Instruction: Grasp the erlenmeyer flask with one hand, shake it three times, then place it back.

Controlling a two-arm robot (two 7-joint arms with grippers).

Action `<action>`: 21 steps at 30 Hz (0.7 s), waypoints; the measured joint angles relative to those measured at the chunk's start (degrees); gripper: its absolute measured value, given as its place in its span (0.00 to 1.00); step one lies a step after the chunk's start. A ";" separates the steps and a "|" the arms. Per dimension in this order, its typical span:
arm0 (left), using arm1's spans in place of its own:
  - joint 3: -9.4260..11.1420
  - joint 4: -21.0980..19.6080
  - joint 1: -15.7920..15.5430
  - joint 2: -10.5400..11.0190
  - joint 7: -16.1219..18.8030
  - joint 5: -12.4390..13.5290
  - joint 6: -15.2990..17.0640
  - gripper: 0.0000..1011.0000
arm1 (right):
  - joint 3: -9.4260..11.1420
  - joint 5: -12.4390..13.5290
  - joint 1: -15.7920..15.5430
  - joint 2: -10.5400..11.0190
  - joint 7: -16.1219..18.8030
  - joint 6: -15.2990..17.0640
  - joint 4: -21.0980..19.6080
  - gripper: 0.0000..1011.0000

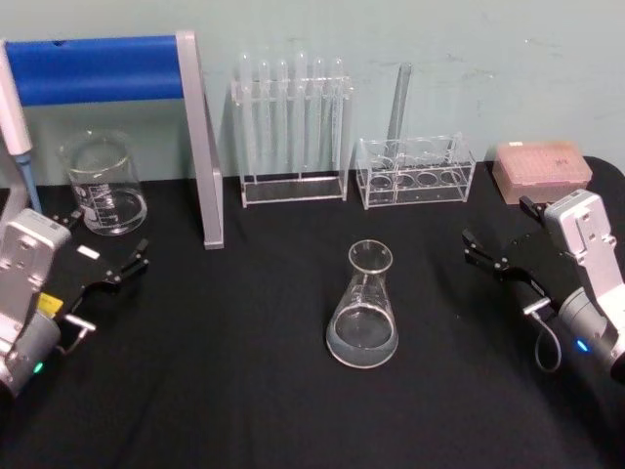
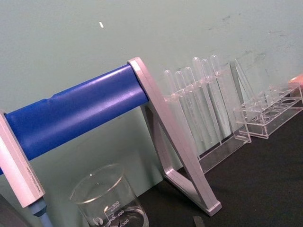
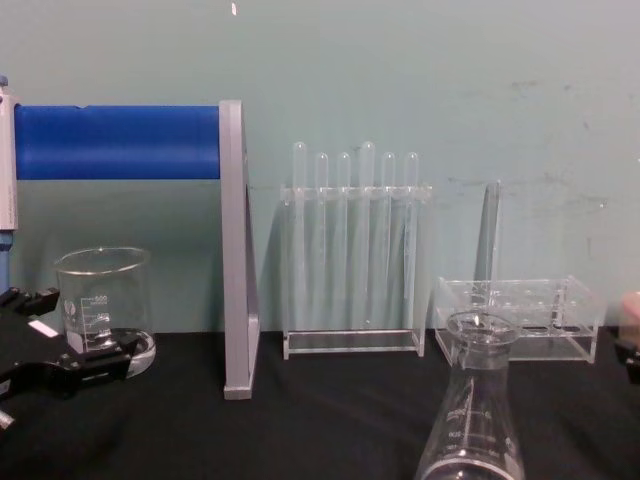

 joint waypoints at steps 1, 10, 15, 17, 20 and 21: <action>0.00 0.00 0.00 0.00 0.00 0.00 0.00 0.99 | 0.00 0.00 0.00 0.00 0.00 0.00 0.00 0.99; 0.00 0.00 0.00 0.00 0.00 0.00 0.00 0.99 | 0.00 0.00 0.00 0.00 0.00 0.01 0.00 0.99; 0.00 0.00 0.00 0.00 0.00 0.00 0.00 0.99 | 0.00 0.00 0.00 0.00 0.00 0.01 0.00 0.99; 0.00 0.00 0.00 0.00 0.00 0.00 0.00 0.99 | 0.00 0.00 0.00 0.00 0.00 0.00 0.00 0.99; 0.00 0.00 0.00 0.00 0.00 0.00 0.00 0.99 | 0.00 -0.01 0.00 0.00 0.00 0.01 0.00 0.99; 0.00 0.00 0.00 0.00 0.00 0.00 0.00 0.99 | 0.00 -0.01 0.00 0.00 0.00 0.01 0.00 0.99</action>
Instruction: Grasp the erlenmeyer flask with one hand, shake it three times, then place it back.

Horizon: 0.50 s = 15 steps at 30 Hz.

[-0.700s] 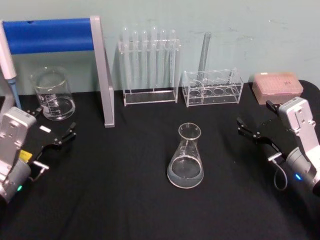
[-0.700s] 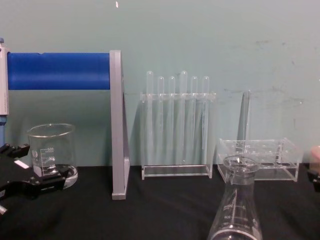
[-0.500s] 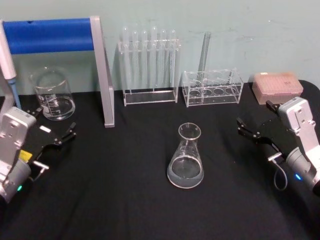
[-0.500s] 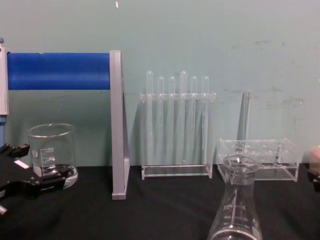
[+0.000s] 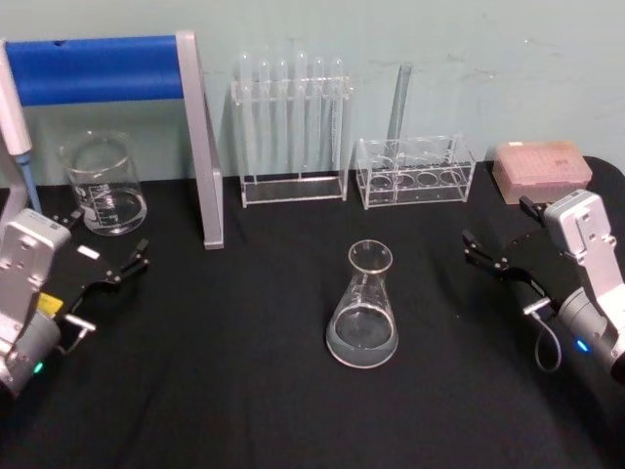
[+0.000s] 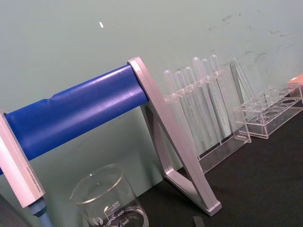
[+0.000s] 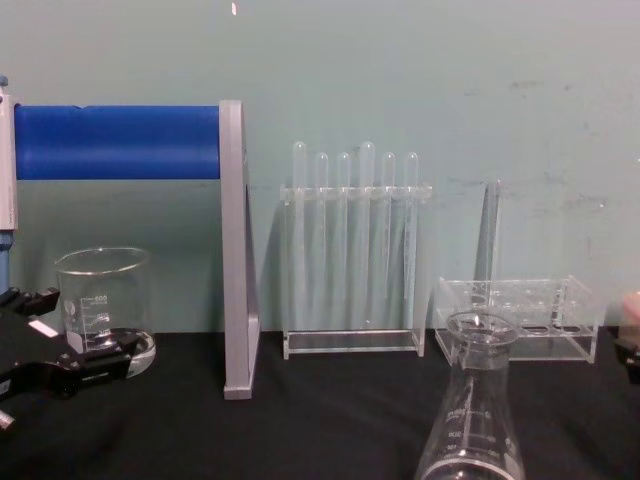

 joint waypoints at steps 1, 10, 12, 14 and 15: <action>0.00 0.00 0.00 0.00 0.00 0.00 0.00 0.99 | 0.00 0.00 0.00 0.00 0.00 0.00 0.00 0.99; 0.00 0.00 0.00 0.00 0.00 0.00 0.00 0.99 | 0.00 0.00 0.00 0.00 0.00 0.00 0.00 0.99; 0.00 0.00 0.00 0.00 0.00 0.00 0.00 0.99 | 0.00 0.00 -0.01 0.00 0.00 0.00 0.00 0.99; 0.00 0.00 0.00 0.00 0.00 0.00 0.00 0.99 | 0.30 -0.02 -0.31 0.05 0.18 0.00 -0.37 0.99; 0.00 0.00 0.00 0.00 0.00 0.00 0.00 0.99 | 0.46 -0.02 -0.50 0.10 0.34 0.00 -0.60 0.99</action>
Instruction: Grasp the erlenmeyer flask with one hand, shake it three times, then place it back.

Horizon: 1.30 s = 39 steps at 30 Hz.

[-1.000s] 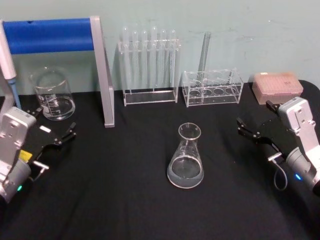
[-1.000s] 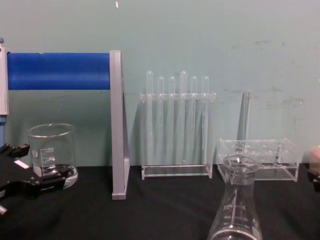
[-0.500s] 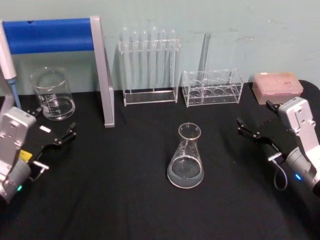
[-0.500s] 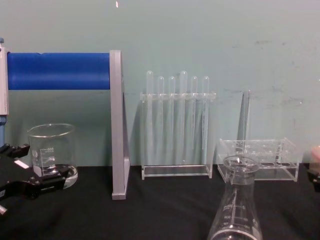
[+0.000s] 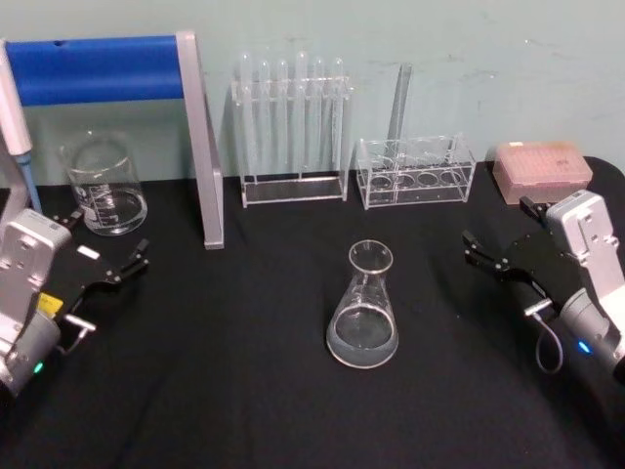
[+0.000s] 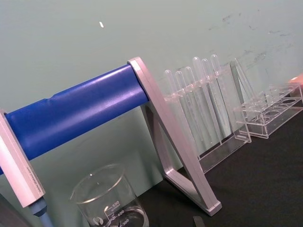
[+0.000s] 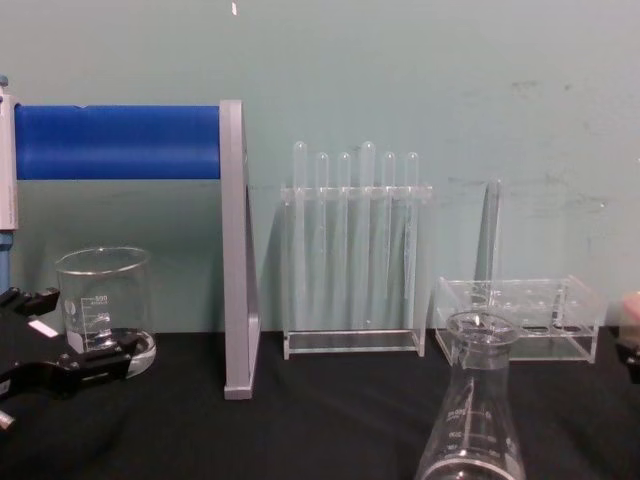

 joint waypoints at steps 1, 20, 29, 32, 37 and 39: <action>0.00 0.00 0.00 0.00 0.00 0.00 0.00 0.99 | 0.16 0.00 -0.20 0.09 0.13 0.00 -0.24 0.99; 0.00 0.00 0.00 0.00 0.00 0.00 0.00 0.99 | 5.79 7.83 -11.54 4.05 7.89 0.98 -12.69 0.99; 0.00 0.00 0.00 0.00 0.00 0.00 0.00 0.99 | 5.80 9.94 -14.72 4.77 12.93 1.02 -16.25 0.99; 0.00 0.00 0.00 0.00 0.00 0.00 0.00 0.99 | 5.33 10.30 -15.27 4.66 15.26 0.88 -17.19 0.99; 0.00 0.00 0.00 0.00 0.00 0.00 0.00 0.99 | 4.53 10.39 -15.47 4.06 17.94 0.63 -17.98 0.99; 0.00 0.00 0.00 0.00 0.00 0.00 0.00 0.99 | 4.44 10.38 -15.45 3.90 18.18 0.64 -18.00 0.99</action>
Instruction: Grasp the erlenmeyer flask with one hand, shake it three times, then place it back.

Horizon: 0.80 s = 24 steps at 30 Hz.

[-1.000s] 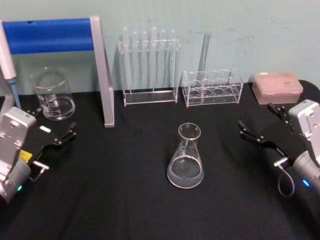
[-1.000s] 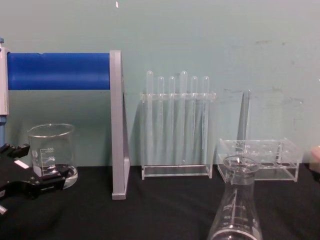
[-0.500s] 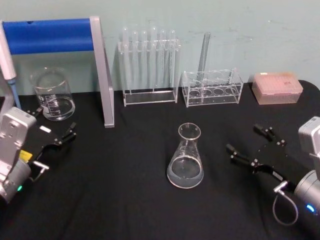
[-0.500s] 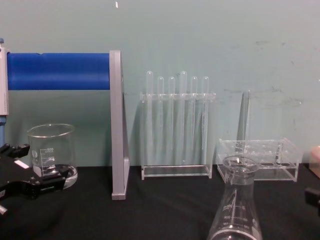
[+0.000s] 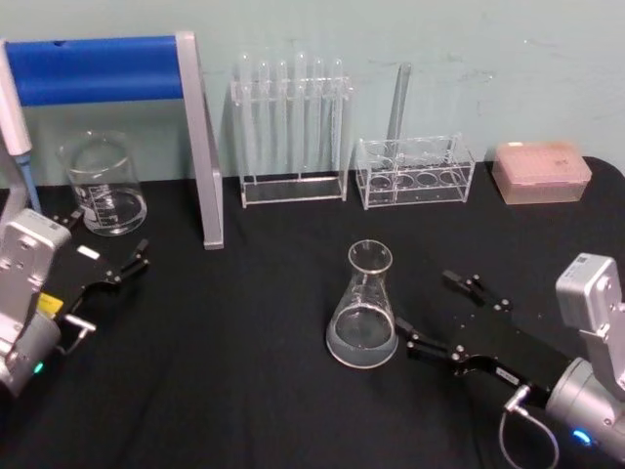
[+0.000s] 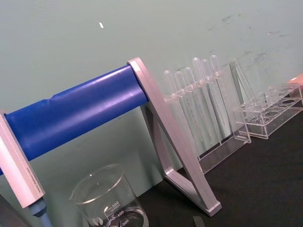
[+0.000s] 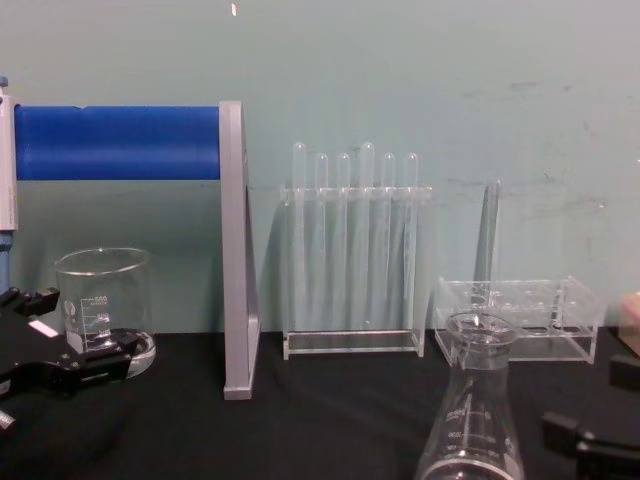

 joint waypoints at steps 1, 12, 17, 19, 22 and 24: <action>0.00 0.00 0.00 0.00 0.00 0.00 0.00 0.99 | -0.19 -0.06 0.15 -0.37 0.43 0.06 0.00 0.99; 0.00 0.00 0.00 0.00 0.00 0.00 0.00 0.99 | -1.37 -1.79 3.55 -4.57 2.02 1.73 2.54 0.99; 0.00 0.00 0.00 0.00 0.00 0.00 0.00 0.99 | -1.78 -2.05 5.40 -6.75 2.65 2.63 4.21 0.99; 0.00 0.00 0.00 0.00 0.00 0.00 0.00 0.99 | -1.94 -2.14 6.32 -7.85 2.86 3.14 5.05 0.99; 0.00 0.00 0.00 0.00 0.00 0.00 0.00 0.99 | -2.11 -2.23 7.55 -9.36 3.02 3.92 6.34 0.99; 0.00 0.00 0.00 0.00 0.00 0.00 0.00 0.99 | -2.16 -2.27 8.19 -10.12 3.07 4.26 7.02 0.99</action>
